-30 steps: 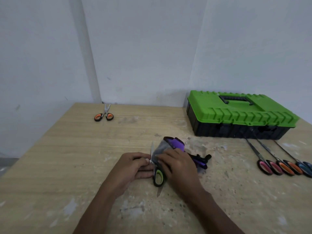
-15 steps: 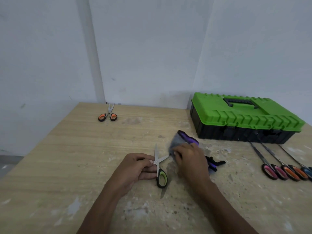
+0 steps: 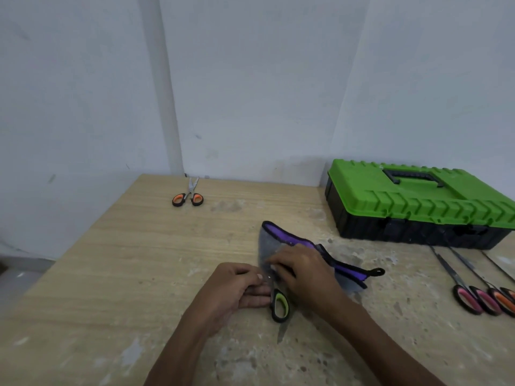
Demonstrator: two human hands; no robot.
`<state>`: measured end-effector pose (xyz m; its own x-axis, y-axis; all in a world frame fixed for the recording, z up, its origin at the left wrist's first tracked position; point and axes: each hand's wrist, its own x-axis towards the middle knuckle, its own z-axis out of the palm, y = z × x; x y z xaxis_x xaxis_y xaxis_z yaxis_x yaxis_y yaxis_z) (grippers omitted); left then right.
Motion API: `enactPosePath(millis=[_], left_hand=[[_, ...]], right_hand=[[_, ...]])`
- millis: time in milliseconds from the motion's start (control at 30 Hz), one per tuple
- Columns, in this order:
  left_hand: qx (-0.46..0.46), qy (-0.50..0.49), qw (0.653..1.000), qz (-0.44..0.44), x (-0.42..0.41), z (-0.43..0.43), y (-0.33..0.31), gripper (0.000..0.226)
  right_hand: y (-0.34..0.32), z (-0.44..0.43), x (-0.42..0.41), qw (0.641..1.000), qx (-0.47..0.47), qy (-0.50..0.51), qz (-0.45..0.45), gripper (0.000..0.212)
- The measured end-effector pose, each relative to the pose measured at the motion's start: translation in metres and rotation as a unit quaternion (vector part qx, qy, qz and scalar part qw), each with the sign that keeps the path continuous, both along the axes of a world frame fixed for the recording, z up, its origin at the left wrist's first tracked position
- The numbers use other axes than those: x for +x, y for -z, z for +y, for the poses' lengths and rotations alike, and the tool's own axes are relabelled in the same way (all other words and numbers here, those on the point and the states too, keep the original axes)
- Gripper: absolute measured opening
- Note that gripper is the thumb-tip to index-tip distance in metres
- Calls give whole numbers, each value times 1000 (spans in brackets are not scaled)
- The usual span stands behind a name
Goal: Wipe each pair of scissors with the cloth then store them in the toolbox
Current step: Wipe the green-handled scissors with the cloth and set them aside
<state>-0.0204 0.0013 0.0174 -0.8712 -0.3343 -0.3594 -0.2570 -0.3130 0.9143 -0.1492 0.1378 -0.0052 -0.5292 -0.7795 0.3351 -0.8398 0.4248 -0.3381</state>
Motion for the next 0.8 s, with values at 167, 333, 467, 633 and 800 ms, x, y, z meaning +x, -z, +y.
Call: enactPosePath(millis=[167,333,467,633,800], left_hand=[[-5,6,1000,-2,-2,-1,1,16],[1,0,1000,-5,-2,-2,1,15],[3,7,1000,-4,-2,-2,2,17],[-8,14,1000,-8,-4,-3,4,17],[-7,6,1000,-5,-3,-2,2,16]], right_hand=[[-11,1,-13,999,24,-33,-28,16],[-10,-24,-30,999,35,9,-22,19],[-20,-7,-14,998,52,-31,-35,19],[-25,0,-8,996,64,-49,-43,19],[-18,-26,-23,997,50,41,-37,22]])
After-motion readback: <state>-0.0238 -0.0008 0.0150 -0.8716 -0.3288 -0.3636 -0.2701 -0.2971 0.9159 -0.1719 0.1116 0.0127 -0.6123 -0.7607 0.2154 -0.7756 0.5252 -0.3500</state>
